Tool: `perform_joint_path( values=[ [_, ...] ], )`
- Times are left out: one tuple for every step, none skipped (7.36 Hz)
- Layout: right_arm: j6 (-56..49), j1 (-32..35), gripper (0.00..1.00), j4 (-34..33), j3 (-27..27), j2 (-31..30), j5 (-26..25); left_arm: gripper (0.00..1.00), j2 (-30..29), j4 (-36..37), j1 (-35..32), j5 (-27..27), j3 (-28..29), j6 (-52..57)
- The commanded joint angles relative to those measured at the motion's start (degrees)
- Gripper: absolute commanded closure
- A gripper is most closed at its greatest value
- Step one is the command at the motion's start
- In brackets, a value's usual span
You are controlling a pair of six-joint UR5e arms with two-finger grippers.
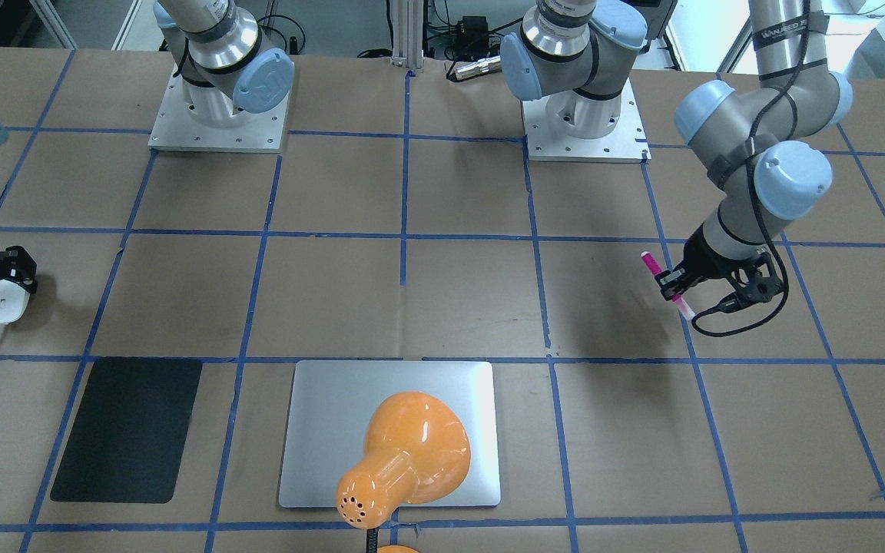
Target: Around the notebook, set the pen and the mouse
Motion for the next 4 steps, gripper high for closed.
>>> perform_joint_path(
  values=[
    [2.98,3.77,0.58,10.84,-9.12,-0.21,0.09,0.99,0.64,0.09,-14.28,-2.22,-1.07,-31.35],
    [9.87,8.23,0.57,12.64,-13.08,0.75,0.18,1.0,-0.58,0.88,-20.71,-2.23,-0.11,-46.38],
    [16.55,14.28,0.57,12.4,-15.47,3.46,0.0,1.0,-1.9,0.8,-25.13,-2.4,1.29,-55.76],
    [26.1,19.3,0.58,12.57,-19.41,6.18,0.35,1.0,-3.31,1.06,-28.91,-2.58,1.92,-67.77]
  ],
)
